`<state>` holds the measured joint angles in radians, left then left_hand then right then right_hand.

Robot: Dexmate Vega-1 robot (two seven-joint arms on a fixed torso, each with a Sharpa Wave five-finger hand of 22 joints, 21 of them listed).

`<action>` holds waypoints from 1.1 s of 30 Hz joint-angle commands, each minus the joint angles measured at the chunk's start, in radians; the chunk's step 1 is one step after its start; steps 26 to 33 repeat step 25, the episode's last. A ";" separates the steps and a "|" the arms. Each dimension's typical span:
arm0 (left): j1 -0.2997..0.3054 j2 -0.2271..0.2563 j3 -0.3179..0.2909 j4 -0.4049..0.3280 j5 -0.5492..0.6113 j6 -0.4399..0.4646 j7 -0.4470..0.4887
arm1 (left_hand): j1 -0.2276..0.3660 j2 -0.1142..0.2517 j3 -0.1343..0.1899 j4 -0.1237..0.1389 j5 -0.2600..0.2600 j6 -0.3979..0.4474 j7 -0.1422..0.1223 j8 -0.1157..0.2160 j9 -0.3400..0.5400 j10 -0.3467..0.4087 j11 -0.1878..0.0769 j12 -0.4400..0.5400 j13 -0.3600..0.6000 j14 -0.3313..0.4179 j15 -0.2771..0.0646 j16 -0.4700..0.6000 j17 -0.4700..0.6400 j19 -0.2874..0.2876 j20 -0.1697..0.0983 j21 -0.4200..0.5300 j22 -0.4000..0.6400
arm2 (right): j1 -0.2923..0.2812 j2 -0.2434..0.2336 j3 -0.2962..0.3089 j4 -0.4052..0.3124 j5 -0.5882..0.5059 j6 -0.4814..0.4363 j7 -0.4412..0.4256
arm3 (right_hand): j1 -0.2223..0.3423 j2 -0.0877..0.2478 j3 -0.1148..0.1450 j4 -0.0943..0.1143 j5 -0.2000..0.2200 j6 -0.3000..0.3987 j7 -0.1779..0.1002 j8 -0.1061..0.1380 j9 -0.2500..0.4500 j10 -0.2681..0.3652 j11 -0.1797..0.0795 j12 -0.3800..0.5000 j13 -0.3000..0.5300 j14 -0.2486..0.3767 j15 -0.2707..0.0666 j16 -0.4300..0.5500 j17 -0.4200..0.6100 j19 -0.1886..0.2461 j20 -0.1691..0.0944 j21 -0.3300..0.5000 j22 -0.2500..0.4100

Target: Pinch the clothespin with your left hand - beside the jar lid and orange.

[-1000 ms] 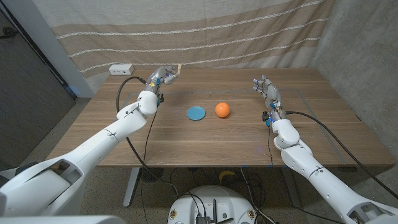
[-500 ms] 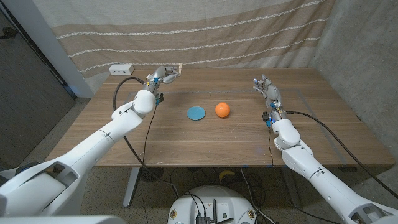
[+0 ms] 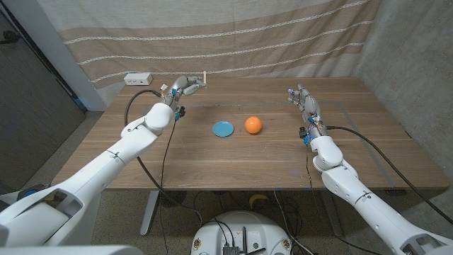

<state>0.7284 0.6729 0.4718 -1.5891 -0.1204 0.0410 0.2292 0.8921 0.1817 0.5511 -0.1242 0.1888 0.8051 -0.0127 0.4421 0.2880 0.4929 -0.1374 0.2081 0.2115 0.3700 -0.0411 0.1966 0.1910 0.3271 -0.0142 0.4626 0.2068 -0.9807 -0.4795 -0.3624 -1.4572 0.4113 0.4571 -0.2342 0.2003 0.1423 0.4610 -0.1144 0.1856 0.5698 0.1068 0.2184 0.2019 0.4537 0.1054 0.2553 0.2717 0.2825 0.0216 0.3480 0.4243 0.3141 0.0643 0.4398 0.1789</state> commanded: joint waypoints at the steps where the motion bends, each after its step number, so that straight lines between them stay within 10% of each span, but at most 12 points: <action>1: 0.031 0.015 -0.044 -0.004 -0.149 -0.052 -0.098 | 0.000 0.004 0.042 0.027 0.005 -0.005 0.002 0.200 0.341 0.014 -0.007 -0.002 0.006 -0.003 -0.106 -0.002 0.002 0.005 0.008 0.006 0.001 | -0.004 -0.005 -0.001 -0.012 -0.001 -0.002 0.010 | 0.000 0.006 -0.001 -0.005 0.006 0.008 0.005 -0.003 0.005 0.008 -0.003 0.000 0.005 0.008 0.001 -0.003 0.006 0.007 0.000 -0.003 0.005; 33: 0.037 0.027 -0.095 0.054 -0.405 -0.105 -0.298 | -0.006 0.007 0.047 0.024 0.004 -0.019 0.005 0.218 0.366 0.008 0.007 -0.005 0.007 -0.009 -0.094 -0.001 0.005 -0.004 0.016 0.010 0.001 | -0.012 0.004 -0.005 -0.022 -0.022 0.011 -0.002 | -0.001 0.005 -0.002 -0.005 0.006 0.008 0.005 -0.003 0.005 0.009 -0.005 0.000 0.006 0.008 0.001 -0.004 0.007 0.009 0.001 -0.007 0.005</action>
